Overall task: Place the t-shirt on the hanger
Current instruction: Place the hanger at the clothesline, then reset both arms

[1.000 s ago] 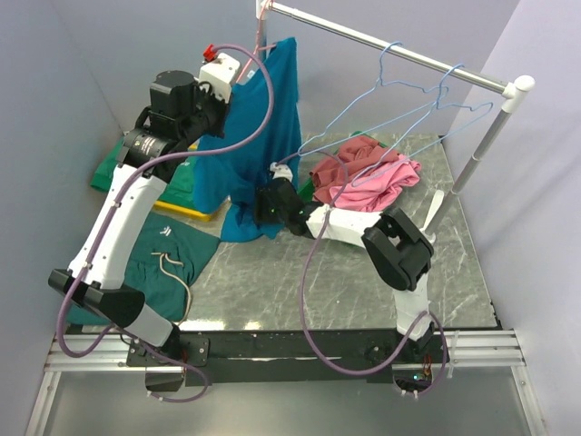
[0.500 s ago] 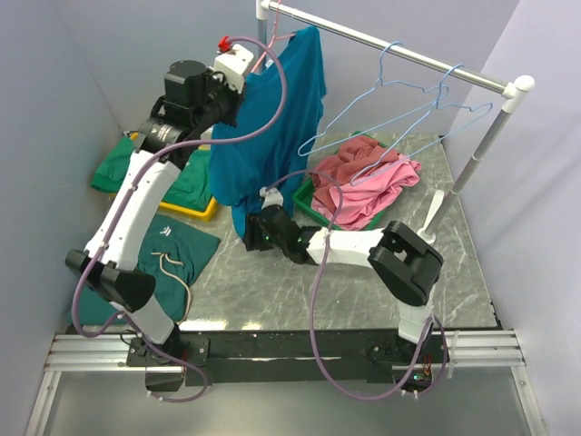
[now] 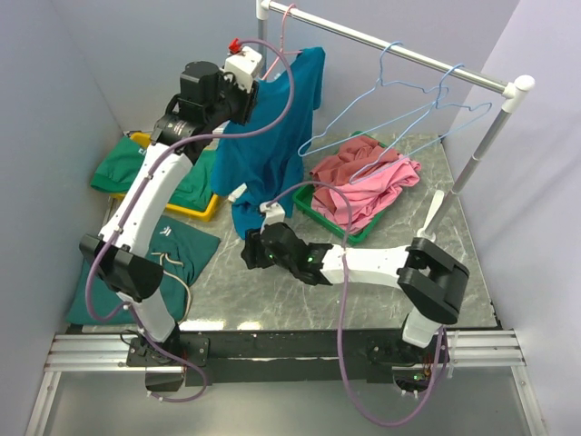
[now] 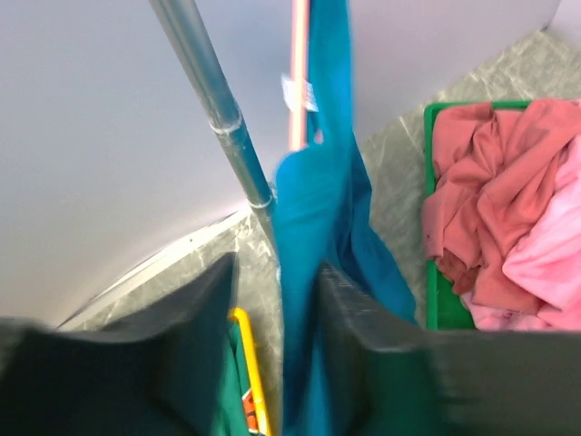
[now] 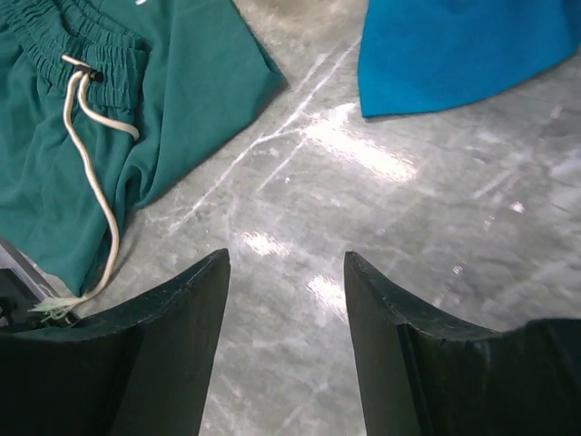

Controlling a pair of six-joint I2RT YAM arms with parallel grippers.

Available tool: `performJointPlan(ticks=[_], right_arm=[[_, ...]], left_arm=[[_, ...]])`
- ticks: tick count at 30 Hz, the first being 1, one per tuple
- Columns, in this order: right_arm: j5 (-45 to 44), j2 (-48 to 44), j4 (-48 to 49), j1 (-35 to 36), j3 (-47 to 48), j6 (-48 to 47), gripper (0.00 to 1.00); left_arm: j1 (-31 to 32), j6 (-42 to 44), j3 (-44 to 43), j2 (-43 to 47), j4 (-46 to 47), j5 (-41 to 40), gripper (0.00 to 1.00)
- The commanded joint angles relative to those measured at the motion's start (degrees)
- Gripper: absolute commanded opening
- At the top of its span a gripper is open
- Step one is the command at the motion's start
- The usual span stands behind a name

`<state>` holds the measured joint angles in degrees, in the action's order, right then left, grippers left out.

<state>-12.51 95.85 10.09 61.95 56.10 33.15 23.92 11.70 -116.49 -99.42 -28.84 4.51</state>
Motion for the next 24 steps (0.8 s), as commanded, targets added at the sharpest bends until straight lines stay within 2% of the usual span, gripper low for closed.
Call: performJointPlan(ticks=[1,3,4,5,7,11,14,15,18,19,21,24], right_arm=[[-4.01,-6.20,1.52,0.71,-2.83,-0.98,0.62],[-5.58,-8.47,0.29,0.80,-3.36,-0.98,0.62],[-6.11,-9.10,-0.24,0.80,-3.71,-0.98,0.63],[-6.82,-9.80,-1.55,0.80,-3.89,-0.72,0.63],[-8.23,-12.09,-2.61,0.89,-4.50,-0.71,0.65],[-9.81,-18.22,-1.91,0.89,-8.10,0.16,0.75],[-11.83,-22.53,-3.75,0.89,-10.65,1.56,0.83],[-12.09,-23.94,-4.11,0.89,-12.22,2.01,0.84],[-13.94,-29.75,-4.64,0.80,-15.82,2.89,0.90],[-14.46,-31.24,-4.99,0.80,-16.45,3.15,0.91],[-15.87,-35.46,-6.48,0.80,-18.29,3.50,0.92],[-17.89,-40.73,-7.97,0.80,-21.10,4.56,0.93]], left_arm=[[-0.46,-3.52,2.13,5.37,5.90,0.85,0.54],[-0.46,-5.28,3.98,7.99,7.21,0.15,0.64],[-0.54,-6.25,4.42,8.97,7.48,-0.55,0.77],[-0.54,-7.21,4.86,9.93,7.57,-1.52,0.99],[-0.46,-10.37,6.00,12.75,6.69,-2.31,0.96],[-0.46,-18.28,12.06,19.42,4.85,-0.57,0.96],[-0.28,-25.05,20.75,26.01,4.93,1.01,0.97],[-0.02,-27.41,25.99,29.51,5.28,1.55,0.96],[5.24,-31.47,38.12,36.89,8.88,-3.43,0.96],[9.78,-32.44,40.52,38.58,9.24,-4.33,0.96],[13.76,-35.41,47.47,42.45,9.76,-9.06,0.97],[21.15,-40.07,57.31,46.06,12.58,-12.06,0.96]])
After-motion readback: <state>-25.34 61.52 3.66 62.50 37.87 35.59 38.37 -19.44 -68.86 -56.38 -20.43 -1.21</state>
